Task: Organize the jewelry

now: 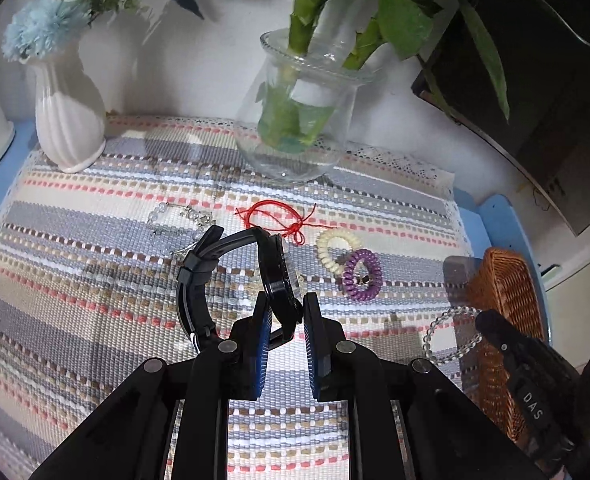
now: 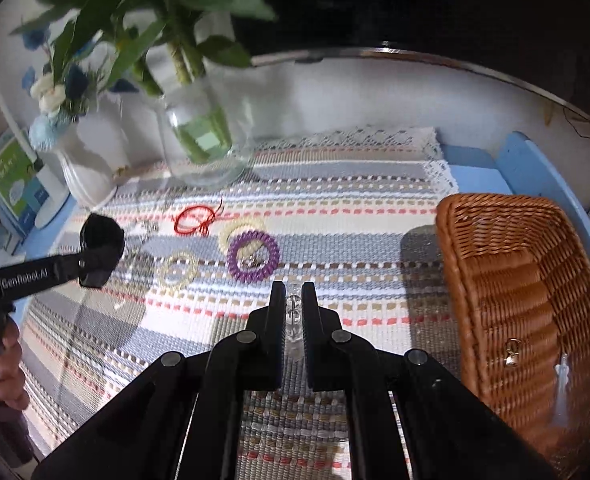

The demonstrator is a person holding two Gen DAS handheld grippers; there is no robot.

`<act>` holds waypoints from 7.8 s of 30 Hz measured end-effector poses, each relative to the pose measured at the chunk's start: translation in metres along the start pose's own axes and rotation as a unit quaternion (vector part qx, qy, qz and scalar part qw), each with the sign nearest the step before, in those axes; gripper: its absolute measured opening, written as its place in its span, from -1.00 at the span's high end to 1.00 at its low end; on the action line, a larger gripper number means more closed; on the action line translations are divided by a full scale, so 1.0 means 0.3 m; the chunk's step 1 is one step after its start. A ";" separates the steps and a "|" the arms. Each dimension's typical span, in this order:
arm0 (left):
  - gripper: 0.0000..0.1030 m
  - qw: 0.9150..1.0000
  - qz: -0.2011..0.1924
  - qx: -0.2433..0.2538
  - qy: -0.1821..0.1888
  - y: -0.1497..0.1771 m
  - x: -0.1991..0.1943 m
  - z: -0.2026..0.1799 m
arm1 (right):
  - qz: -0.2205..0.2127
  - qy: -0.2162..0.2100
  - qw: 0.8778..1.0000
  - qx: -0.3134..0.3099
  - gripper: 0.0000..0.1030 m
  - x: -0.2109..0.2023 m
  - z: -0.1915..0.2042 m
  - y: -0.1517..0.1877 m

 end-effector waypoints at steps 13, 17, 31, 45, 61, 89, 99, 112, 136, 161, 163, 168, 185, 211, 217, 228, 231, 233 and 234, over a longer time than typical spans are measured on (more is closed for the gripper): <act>0.69 0.999 0.001 0.052 0.014 -0.001 -0.058 -0.165 | -0.055 0.015 0.997 0.057 0.84 -0.189 -0.113 -0.093; 0.69 0.996 -0.002 0.081 0.026 -0.007 -0.074 -0.256 | -0.076 0.022 0.994 0.074 0.84 -0.263 -0.162 -0.115; 0.69 0.977 0.005 0.191 0.097 0.024 -0.086 -0.637 | -0.124 0.088 0.978 0.141 0.84 -0.473 -0.403 -0.067; 0.69 0.947 0.030 0.281 0.154 0.080 -0.016 -0.991 | -0.108 0.133 0.959 0.224 0.83 -0.546 -0.631 0.113; 0.69 0.930 0.094 0.318 0.160 0.201 0.170 -1.143 | -0.061 0.113 0.957 0.260 0.83 -0.470 -0.735 0.218; 0.58 0.932 0.137 0.297 0.158 0.211 0.269 -1.112 | -0.022 0.079 0.965 0.250 0.82 -0.342 -0.692 0.200; 0.02 0.930 0.095 0.261 0.243 0.139 0.142 -1.041 | -0.016 0.076 0.963 0.258 0.57 -0.345 -0.673 0.208; 0.01 0.969 0.046 0.178 0.163 0.007 0.099 -0.609 | -0.018 0.068 0.975 0.211 0.44 -0.341 -0.505 0.143; 0.01 0.992 0.034 0.082 0.085 -0.053 0.111 -0.193 | -0.010 0.006 0.995 0.094 0.44 -0.217 -0.099 -0.031; 0.47 0.993 0.003 0.034 -0.115 -0.151 0.403 0.360 | 0.092 -0.048 0.994 -0.019 0.44 0.415 0.069 -0.115; 0.74 0.993 -0.007 0.045 -0.107 -0.149 0.404 0.346 | 0.092 -0.028 0.994 -0.043 0.44 0.438 0.089 -0.097; 0.93 0.995 -0.007 0.018 -0.095 -0.162 0.406 0.348 | 0.078 0.003 0.994 -0.077 0.68 0.455 0.118 -0.077; 0.99 0.992 -0.092 -0.083 0.027 -0.186 0.026 0.310 | 0.027 -0.066 0.997 0.000 1.00 0.189 0.040 -0.155; 0.98 0.991 -0.081 -0.093 0.057 -0.095 -0.111 0.269 | 0.098 -0.088 0.991 -0.026 0.70 0.434 0.111 -0.116; 0.98 0.990 -0.084 -0.095 0.063 -0.097 -0.121 0.257 | 0.073 -0.125 0.989 0.029 0.69 0.344 0.075 -0.142; 0.98 0.994 -0.087 -0.050 0.036 -0.098 -0.132 0.206 | 0.035 -0.145 0.985 0.087 0.69 0.166 -0.022 -0.165; 0.90 0.998 -0.050 -0.045 -0.016 -0.067 -0.054 0.258 | 0.028 -0.142 0.986 0.089 0.69 0.114 -0.035 -0.161; 0.58 0.998 -0.021 -0.052 -0.042 -0.032 0.011 0.304 | 0.023 -0.136 0.987 0.086 0.68 0.081 -0.043 -0.153; 0.51 0.997 -0.006 -0.055 -0.051 -0.013 0.043 0.324 | 0.023 -0.135 0.987 0.086 0.68 0.070 -0.046 -0.148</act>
Point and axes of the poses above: each gripper's, at about its wrist camera, not at the fingertips, and x roughly the way its jaws point, z to its left, y to its underside, the point moved 5 cm from there along x, roughly the way its jaws point, and after that the axes turned 2 degrees about -y, right-handed, at the moved point
